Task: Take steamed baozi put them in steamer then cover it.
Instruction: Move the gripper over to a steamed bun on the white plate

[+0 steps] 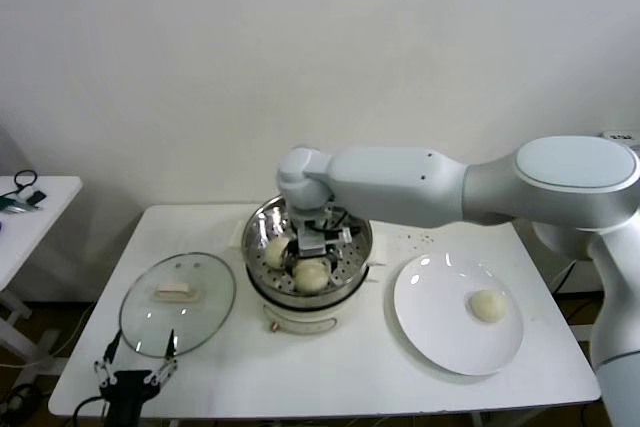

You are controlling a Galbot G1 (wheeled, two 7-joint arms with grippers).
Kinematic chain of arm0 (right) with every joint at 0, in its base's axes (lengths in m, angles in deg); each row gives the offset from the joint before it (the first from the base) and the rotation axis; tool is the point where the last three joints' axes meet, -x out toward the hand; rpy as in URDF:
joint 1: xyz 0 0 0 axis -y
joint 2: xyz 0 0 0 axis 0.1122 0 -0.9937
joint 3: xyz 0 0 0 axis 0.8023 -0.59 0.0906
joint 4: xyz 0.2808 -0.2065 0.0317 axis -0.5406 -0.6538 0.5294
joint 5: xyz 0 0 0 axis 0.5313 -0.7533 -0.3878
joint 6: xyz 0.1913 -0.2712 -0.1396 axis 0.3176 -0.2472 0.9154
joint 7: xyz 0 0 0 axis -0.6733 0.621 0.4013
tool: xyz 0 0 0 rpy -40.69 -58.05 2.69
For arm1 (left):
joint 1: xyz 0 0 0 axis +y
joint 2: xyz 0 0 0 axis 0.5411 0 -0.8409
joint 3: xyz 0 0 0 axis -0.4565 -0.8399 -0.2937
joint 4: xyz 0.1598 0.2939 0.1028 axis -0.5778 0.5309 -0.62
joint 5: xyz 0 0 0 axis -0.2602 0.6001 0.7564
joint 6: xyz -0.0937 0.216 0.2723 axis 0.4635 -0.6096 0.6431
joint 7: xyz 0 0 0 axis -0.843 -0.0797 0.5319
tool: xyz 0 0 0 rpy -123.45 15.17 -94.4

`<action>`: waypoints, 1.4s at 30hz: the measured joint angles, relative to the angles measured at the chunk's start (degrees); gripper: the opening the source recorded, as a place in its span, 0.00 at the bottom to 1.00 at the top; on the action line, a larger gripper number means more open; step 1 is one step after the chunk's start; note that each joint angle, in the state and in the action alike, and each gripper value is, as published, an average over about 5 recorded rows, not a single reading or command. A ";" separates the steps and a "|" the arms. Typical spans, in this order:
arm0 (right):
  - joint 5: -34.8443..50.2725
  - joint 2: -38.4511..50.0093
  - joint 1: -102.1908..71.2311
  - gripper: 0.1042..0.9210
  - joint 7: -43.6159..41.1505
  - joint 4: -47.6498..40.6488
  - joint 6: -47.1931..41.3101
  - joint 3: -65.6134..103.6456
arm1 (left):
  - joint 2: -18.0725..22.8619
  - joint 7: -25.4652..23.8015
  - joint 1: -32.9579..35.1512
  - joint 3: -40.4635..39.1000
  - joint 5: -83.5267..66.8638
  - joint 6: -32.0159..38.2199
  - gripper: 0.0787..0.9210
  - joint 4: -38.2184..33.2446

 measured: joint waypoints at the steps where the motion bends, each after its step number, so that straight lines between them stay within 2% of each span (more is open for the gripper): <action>1: -0.07 0.07 0.02 0.88 -0.06 -0.05 0.05 0.15 | 0.00 0.00 0.01 0.00 0.00 0.02 0.88 0.03; 8: -0.49 1.12 1.33 0.88 0.28 -1.04 0.12 1.27 | 0.02 0.01 0.05 -0.03 0.01 0.11 0.88 -0.07; 15: 1.32 4.32 5.88 0.88 5.30 -1.76 -3.22 -1.14 | -0.06 -0.01 -0.03 -0.24 0.20 0.02 0.88 -0.77; 20: 6.48 8.92 9.78 0.88 8.60 -1.35 -9.82 -4.21 | -0.13 -0.03 -0.16 -0.64 0.49 0.00 0.88 -1.01; 31: 18.91 23.79 11.97 0.88 12.10 3.75 -30.47 -7.08 | -0.01 -0.07 -0.41 -2.12 1.82 0.01 0.88 -1.76; 42: 19.36 37.35 2.33 0.88 9.00 4.05 -39.92 -2.01 | 0.42 -0.04 -0.38 -1.83 2.03 -0.04 0.88 -2.03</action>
